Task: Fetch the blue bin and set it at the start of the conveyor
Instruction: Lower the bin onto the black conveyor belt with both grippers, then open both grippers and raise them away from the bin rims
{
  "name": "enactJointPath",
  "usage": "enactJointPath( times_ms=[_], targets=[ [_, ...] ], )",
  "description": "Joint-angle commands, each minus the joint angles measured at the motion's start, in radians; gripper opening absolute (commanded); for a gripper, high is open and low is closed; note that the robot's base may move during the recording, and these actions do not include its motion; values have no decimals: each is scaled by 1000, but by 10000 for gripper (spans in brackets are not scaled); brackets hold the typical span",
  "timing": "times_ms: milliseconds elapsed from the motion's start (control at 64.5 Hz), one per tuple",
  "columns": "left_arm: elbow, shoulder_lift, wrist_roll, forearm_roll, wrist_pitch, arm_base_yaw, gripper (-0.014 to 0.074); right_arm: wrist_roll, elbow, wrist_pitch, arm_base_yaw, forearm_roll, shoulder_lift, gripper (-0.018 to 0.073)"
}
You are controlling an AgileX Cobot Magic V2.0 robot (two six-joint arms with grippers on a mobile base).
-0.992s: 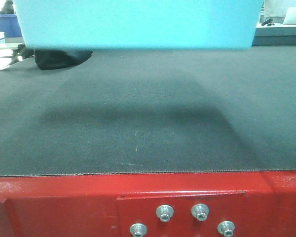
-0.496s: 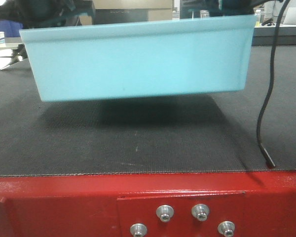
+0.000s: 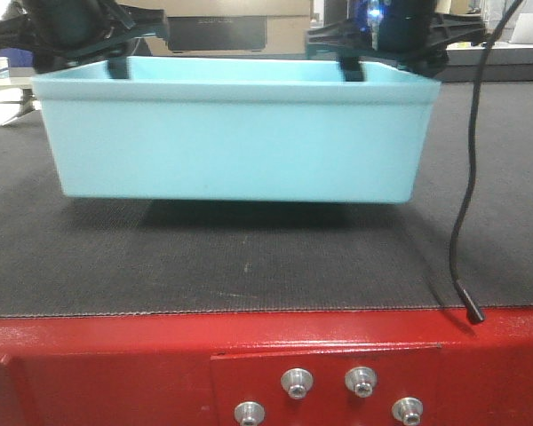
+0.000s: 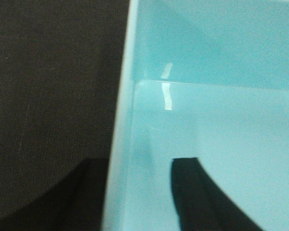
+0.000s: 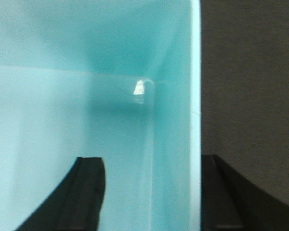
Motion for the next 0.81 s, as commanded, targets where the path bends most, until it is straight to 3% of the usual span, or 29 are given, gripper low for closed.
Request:
enactJointPath(
  times_ms=[0, 62, 140, 310, 496, 605, 698, 791],
  targets=[
    [-8, -11, -2, -2, -3, -6, 493, -5, -9, -23, 6, 8, -11, 335],
    [-8, -11, -2, -2, 11, 2, 556, -5, -9, -3, 6, 8, -13, 344],
    [-8, -11, -13, -2, 31, 14, 559, -5, -9, 12, 5, 8, -20, 344],
    [-34, -11, -28, -5, 117, 34, 496, -5, -9, 27, 0, 8, -41, 344],
    [-71, -71, -26, 3, 133, 28, 419, -5, -9, 27, 0, 0, -121, 338],
    [-71, -125, -24, 5, 155, 15, 298, -33, -9, 32, 0, 0, -171, 279],
    [-71, -172, -7, -3, 160, 6, 114, -82, -9, 35, 0, 6, -215, 123],
    [-71, -213, 67, -42, 162, -1, -102, -197, -9, 38, 0, 68, -263, -52]
  ],
)
